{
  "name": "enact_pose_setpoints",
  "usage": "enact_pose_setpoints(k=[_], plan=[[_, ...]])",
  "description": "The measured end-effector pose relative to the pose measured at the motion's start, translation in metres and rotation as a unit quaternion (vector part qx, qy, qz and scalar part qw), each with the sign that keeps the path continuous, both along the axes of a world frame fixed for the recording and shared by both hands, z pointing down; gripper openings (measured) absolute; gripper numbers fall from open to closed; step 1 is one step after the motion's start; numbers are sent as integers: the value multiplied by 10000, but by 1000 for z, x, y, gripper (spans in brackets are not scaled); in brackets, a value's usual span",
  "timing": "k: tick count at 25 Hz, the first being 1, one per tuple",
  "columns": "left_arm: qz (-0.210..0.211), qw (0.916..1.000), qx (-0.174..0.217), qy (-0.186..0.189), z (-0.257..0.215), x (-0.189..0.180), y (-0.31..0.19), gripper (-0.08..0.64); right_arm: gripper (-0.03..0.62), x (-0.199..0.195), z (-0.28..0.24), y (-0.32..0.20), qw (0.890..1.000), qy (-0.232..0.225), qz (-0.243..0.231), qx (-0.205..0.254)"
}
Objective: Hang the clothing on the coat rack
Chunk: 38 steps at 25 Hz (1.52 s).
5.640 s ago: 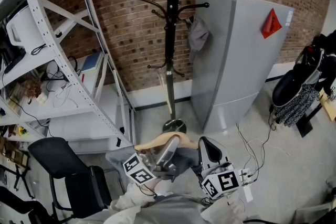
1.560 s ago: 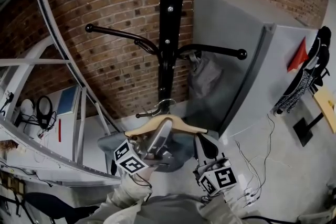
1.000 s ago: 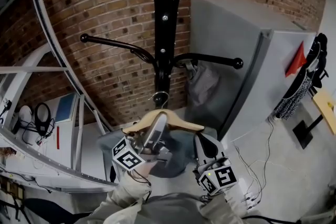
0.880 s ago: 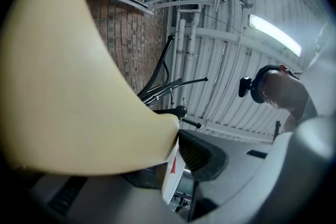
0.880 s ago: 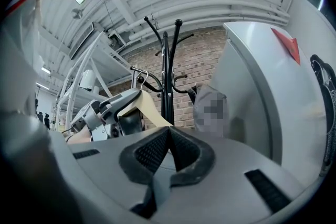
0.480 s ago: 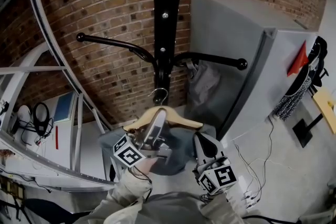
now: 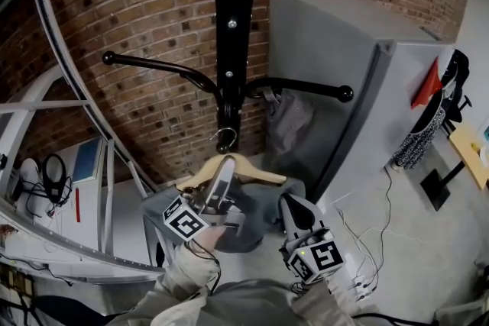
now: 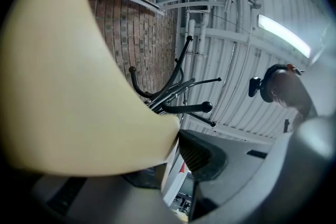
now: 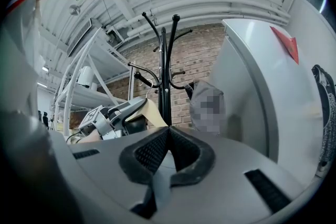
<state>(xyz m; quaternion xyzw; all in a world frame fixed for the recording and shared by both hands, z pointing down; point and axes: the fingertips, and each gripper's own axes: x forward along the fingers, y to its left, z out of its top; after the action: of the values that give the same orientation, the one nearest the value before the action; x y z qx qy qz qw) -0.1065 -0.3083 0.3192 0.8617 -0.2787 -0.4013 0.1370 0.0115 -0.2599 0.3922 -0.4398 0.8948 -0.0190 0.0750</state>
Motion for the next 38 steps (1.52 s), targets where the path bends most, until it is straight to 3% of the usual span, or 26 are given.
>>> enact_pose_setpoints(k=[23, 38], plan=[[114, 9999, -55, 79, 9, -3, -23, 107, 25, 1, 9, 1, 9998, 19, 30, -205], [337, 9986, -194, 357, 14, 1, -22, 127, 25, 8, 10, 5, 9996, -96, 131, -246]])
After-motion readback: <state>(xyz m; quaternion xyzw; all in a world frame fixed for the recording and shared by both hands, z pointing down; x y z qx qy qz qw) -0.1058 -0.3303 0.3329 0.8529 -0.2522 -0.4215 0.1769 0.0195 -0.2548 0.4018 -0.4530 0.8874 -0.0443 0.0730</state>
